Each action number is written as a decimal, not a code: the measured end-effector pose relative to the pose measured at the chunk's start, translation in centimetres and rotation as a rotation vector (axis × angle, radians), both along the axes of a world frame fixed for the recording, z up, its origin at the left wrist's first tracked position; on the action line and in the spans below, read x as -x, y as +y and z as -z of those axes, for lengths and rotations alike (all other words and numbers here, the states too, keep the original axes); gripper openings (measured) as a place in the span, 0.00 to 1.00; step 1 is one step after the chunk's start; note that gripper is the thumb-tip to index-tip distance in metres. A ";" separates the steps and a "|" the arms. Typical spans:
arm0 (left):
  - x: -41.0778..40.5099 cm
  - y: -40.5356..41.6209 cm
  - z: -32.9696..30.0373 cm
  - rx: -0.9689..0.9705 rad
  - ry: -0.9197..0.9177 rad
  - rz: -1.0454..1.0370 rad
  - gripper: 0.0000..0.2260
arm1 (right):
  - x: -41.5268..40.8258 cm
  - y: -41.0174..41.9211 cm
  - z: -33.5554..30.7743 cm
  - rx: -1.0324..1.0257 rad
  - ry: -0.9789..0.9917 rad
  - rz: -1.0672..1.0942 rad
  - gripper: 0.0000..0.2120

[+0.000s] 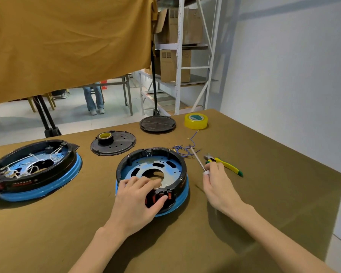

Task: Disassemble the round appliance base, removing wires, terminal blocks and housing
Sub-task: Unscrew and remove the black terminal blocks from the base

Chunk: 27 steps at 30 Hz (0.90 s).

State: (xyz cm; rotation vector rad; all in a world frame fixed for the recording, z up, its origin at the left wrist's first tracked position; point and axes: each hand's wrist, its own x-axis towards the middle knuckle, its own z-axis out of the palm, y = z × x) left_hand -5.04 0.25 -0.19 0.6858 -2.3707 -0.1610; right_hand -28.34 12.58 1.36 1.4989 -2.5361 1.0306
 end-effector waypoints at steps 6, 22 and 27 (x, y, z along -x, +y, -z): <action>0.9 0.2 -0.9 0.037 -0.113 0.075 0.22 | -1.5 1.2 0.6 0.087 0.058 -0.125 0.08; 1.7 -0.3 -1.1 -0.038 -0.063 0.103 0.21 | -0.2 2.0 3.5 -0.064 0.497 -0.082 0.37; 1.6 -0.3 -0.8 -0.016 -0.052 0.087 0.23 | -0.3 1.7 3.6 -0.032 0.501 -0.071 0.36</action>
